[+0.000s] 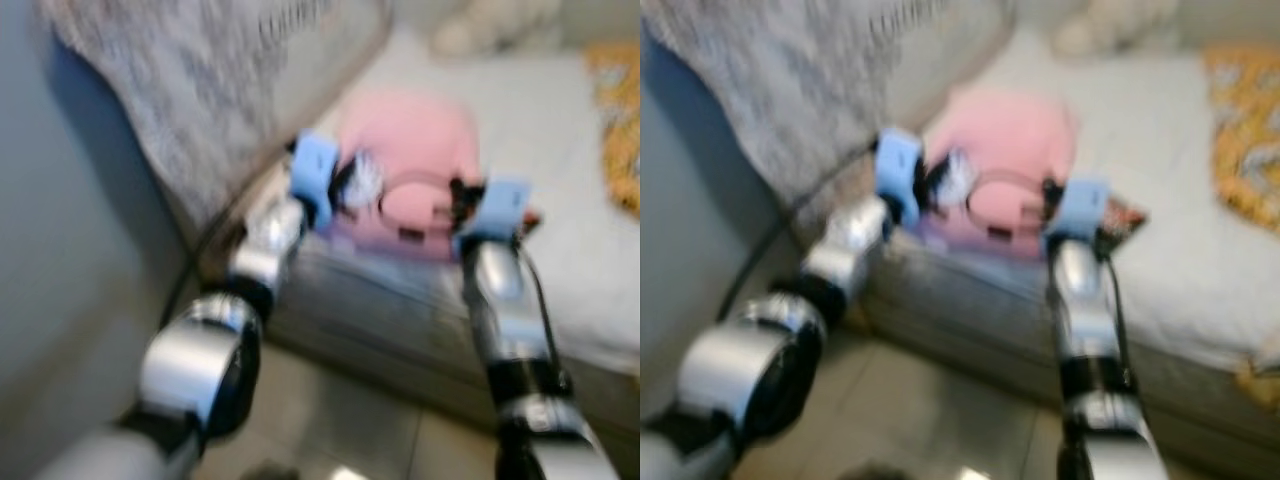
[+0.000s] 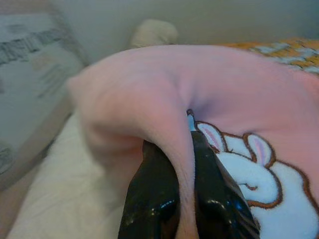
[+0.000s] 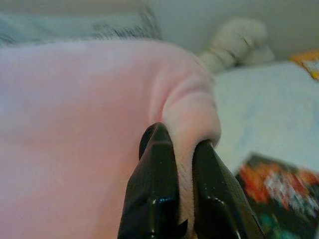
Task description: Clean up the room
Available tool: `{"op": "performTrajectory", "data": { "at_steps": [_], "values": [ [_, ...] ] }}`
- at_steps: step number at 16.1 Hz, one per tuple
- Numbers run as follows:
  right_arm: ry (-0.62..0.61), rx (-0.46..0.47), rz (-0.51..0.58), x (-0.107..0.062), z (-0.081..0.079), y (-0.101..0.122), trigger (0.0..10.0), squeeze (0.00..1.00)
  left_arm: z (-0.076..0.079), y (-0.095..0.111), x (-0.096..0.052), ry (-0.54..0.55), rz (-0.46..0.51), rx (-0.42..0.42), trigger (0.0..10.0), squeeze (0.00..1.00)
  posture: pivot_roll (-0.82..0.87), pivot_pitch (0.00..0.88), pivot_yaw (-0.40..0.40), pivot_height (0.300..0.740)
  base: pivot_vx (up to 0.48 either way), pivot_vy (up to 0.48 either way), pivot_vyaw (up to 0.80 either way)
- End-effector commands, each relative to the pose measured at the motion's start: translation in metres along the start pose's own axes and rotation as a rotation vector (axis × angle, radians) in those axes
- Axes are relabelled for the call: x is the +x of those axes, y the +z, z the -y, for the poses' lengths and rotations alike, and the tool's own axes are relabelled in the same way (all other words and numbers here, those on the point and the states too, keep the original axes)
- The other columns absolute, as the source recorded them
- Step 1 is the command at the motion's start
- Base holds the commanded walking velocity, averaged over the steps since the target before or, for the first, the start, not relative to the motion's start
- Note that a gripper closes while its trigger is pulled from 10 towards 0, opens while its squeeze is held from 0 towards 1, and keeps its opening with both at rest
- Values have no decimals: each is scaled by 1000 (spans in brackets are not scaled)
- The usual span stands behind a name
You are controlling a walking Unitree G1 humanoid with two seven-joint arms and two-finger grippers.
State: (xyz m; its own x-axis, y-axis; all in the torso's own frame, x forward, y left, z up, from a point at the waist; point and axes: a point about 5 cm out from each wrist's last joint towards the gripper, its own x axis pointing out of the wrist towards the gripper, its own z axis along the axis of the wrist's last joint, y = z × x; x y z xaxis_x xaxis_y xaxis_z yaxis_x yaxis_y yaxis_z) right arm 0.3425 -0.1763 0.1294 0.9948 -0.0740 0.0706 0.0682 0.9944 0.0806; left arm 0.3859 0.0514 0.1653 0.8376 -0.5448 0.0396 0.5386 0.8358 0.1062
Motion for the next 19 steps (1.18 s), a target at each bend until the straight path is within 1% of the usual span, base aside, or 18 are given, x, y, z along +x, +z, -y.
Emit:
{"op": "performTrajectory", "data": {
  "at_steps": [1, 5, 8, 13, 19],
  "values": [
    [-38, 1, 10, -1, 8, 0, 10000, 0, -10, 13, 0, 16, 48, 45, 10000, 0, -57, 0, 65, 740, 454, 0, 0],
    [-49, -3, -4, -3, 9, -4, 10000, 0, -7, 15, 3, 1, 45, 48, 10000, 0, -72, 0, 75, 740, 454, 0, 0],
    [-47, -13, -11, -2, 9, -6, 10000, 0, -10, 15, 2, 17, 36, 39, 10000, 0, -74, 0, 75, 740, 444, 0, 0],
    [-53, -19, -21, -3, 13, -9, 10000, 0, -19, 17, 1, 47, 25, 49, 10000, 0, -74, 0, 71, 740, 338, 336, 0],
    [-57, -23, -32, -3, 14, -12, 10000, 0, -27, 21, 1, 66, 7, 73, 10000, 0, -78, 0, 74, 740, 0, 448, 0]
  ]
}}
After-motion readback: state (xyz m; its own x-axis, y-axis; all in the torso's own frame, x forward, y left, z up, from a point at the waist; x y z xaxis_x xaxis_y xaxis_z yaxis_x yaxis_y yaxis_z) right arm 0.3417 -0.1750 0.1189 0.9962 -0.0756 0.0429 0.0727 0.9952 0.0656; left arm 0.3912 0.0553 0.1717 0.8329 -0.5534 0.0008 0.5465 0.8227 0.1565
